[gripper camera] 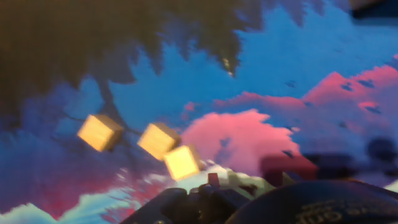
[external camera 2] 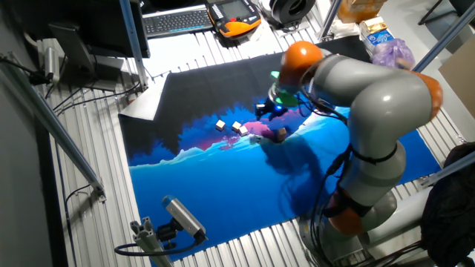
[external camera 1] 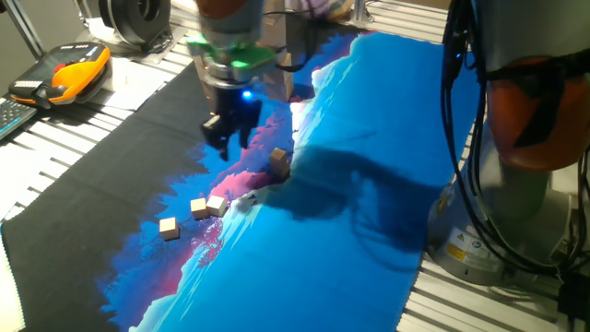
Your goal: Stack the blocks in a vertical line of five
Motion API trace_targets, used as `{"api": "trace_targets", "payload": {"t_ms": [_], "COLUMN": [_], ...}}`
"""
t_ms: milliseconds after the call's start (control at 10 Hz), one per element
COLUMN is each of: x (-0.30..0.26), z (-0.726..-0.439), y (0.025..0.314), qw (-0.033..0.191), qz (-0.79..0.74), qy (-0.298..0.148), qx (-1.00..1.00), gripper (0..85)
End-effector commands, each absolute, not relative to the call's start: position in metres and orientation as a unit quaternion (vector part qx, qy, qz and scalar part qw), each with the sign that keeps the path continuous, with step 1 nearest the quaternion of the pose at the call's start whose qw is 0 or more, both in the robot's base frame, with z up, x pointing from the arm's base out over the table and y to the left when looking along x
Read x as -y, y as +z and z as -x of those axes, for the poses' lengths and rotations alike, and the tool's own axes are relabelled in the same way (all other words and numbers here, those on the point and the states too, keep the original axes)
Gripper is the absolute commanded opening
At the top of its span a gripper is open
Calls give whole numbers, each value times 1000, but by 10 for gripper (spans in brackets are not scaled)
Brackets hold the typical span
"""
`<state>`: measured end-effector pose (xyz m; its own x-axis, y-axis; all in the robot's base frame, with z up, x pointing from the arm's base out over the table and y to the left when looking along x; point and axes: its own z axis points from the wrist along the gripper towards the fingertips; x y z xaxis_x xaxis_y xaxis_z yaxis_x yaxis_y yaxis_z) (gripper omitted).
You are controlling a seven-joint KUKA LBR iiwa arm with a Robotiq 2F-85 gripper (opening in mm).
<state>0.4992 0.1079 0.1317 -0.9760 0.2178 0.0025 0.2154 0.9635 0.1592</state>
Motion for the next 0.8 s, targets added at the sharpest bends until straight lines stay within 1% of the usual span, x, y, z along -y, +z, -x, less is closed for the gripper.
{"api": "trace_targets", "payload": {"t_ms": [0, 200, 300, 400, 500, 700], "x": [-138, -152, -157, -161, -163, -159], "z": [-505, -517, -522, -526, -526, -521], "y": [129, 119, 113, 109, 104, 90], "qw": [10, 8, 7, 0, -11, -13], "qz": [-91, -65, -42, -19, -11, -2], "qy": [69, 59, 45, 19, 11, 10], "qx": [-993, -996, -998, -1000, -1000, -1000], "gripper": [510, 510, 510, 510, 510, 510]}}
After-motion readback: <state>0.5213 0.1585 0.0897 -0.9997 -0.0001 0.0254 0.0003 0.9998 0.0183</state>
